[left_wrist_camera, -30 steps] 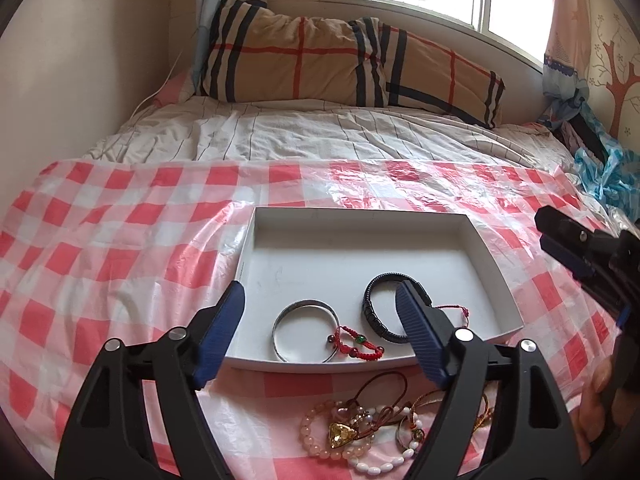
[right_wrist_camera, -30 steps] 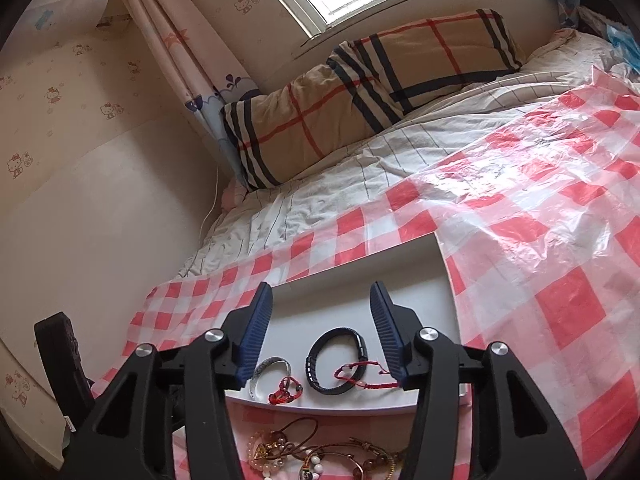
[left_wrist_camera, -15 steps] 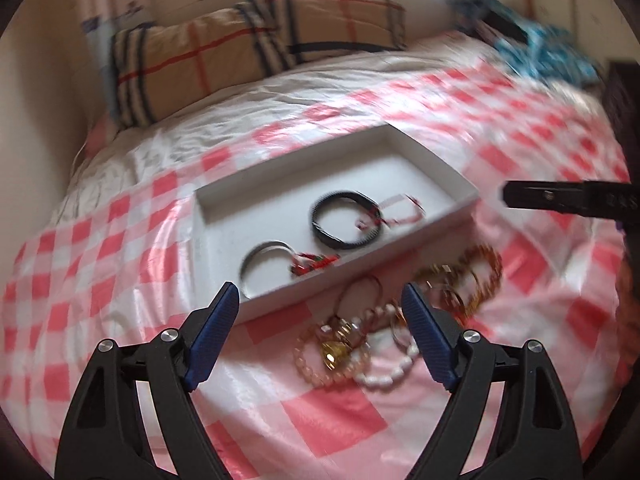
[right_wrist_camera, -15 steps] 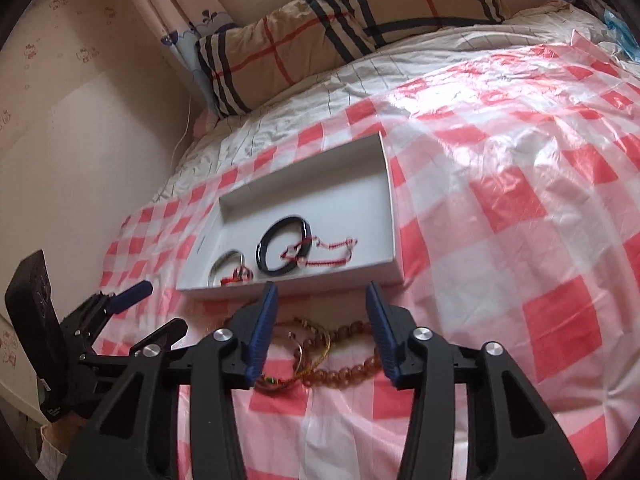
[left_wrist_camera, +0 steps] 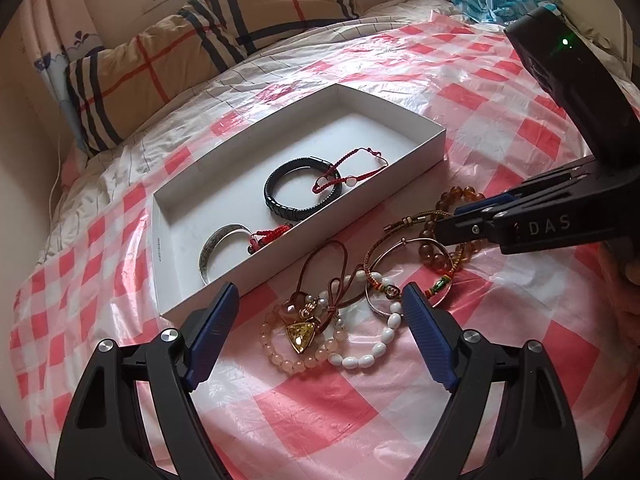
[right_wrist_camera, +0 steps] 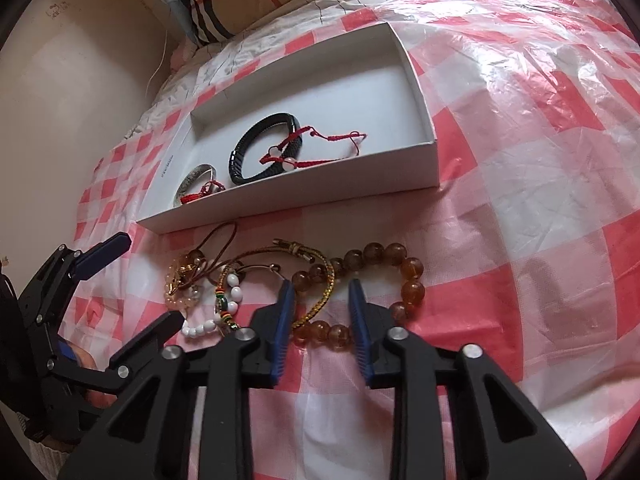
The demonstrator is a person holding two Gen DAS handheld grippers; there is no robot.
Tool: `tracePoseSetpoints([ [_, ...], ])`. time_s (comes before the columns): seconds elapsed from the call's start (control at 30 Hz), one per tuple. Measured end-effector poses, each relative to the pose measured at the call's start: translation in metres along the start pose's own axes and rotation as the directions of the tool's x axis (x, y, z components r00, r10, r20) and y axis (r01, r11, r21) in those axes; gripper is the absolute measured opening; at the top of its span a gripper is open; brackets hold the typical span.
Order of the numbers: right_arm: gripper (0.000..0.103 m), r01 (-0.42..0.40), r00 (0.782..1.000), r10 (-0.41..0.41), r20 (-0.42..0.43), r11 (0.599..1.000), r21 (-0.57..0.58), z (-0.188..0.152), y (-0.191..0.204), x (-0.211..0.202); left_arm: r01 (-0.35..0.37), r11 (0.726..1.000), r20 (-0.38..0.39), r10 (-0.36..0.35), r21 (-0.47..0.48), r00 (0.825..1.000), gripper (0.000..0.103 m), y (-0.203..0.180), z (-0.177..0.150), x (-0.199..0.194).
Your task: Organize jewelry
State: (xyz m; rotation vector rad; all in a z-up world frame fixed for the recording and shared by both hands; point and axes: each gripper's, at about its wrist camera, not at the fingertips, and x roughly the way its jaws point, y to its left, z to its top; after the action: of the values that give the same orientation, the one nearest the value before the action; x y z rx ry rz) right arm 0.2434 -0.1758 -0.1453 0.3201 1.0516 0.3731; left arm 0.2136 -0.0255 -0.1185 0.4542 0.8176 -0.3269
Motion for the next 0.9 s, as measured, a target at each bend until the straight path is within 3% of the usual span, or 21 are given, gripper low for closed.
tracePoseSetpoints([
  [0.07, 0.007, -0.035, 0.999, 0.035, -0.001, 0.999, 0.003, 0.0, -0.001, 0.0, 0.0, 1.0, -0.007, 0.0, -0.006, 1.0, 0.079, 0.002, 0.0, 0.004],
  [0.23, 0.005, -0.166, 0.984, 0.163, 0.074, 0.985, 0.038, 0.004, -0.006, -0.023, 0.007, 1.0, -0.03, -0.008, -0.027, 1.0, 0.079, 0.007, -0.001, 0.011],
  [0.4, 0.005, -0.249, 0.936, 0.236, 0.262, 0.968, 0.016, 0.01, -0.01, -0.066, -0.004, 1.0, -0.031, 0.004, -0.011, 1.0, 0.079, 0.003, 0.0, 0.018],
  [0.5, 0.005, -0.253, 0.922, 0.238, 0.304, 0.967, 0.009, 0.013, -0.009, -0.075, -0.008, 1.0, -0.024, 0.008, -0.005, 1.0, 0.066, -0.002, 0.005, 0.024],
  [0.57, 0.005, -0.227, 0.938, 0.213, 0.272, 0.974, 0.02, 0.015, -0.008, -0.068, -0.023, 1.0, -0.041, 0.023, 0.008, 0.999, 0.053, -0.005, 0.006, 0.033],
  [0.63, 0.005, -0.153, 0.97, 0.144, 0.194, 0.988, 0.034, 0.015, -0.01, -0.054, -0.021, 1.0, -0.072, 0.022, 0.014, 0.997, 0.031, -0.007, 0.006, 0.041],
  [0.67, 0.006, -0.144, 0.978, 0.136, 0.157, 0.989, 0.043, 0.014, -0.011, -0.047, -0.015, 1.0, -0.089, 0.016, 0.01, 0.996, 0.025, -0.007, 0.005, 0.045],
  [0.73, 0.017, -0.129, 0.988, 0.122, 0.098, 0.989, 0.07, 0.011, -0.015, -0.033, -0.015, 1.0, -0.098, 0.015, 0.007, 0.995, 0.011, -0.006, 0.005, 0.046],
  [0.77, 0.03, -0.111, 0.992, 0.106, 0.074, 0.992, 0.068, 0.01, -0.014, -0.027, 0.007, 1.0, -0.098, -0.008, -0.016, 0.995, 0.007, -0.004, 0.007, 0.043],
  [0.8, 0.034, -0.093, 0.994, 0.089, 0.059, 0.994, 0.064, 0.009, -0.013, -0.024, 0.038, 0.998, -0.094, -0.043, -0.05, 0.995, 0.004, 0.001, 0.008, 0.039],
  [0.9, 0.036, -0.064, 0.998, 0.063, 0.027, 0.996, 0.055, 0.005, -0.012, -0.014, 0.121, 0.981, -0.05, -0.13, -0.15, 0.99, 0.004, 0.015, 0.012, 0.022],
])
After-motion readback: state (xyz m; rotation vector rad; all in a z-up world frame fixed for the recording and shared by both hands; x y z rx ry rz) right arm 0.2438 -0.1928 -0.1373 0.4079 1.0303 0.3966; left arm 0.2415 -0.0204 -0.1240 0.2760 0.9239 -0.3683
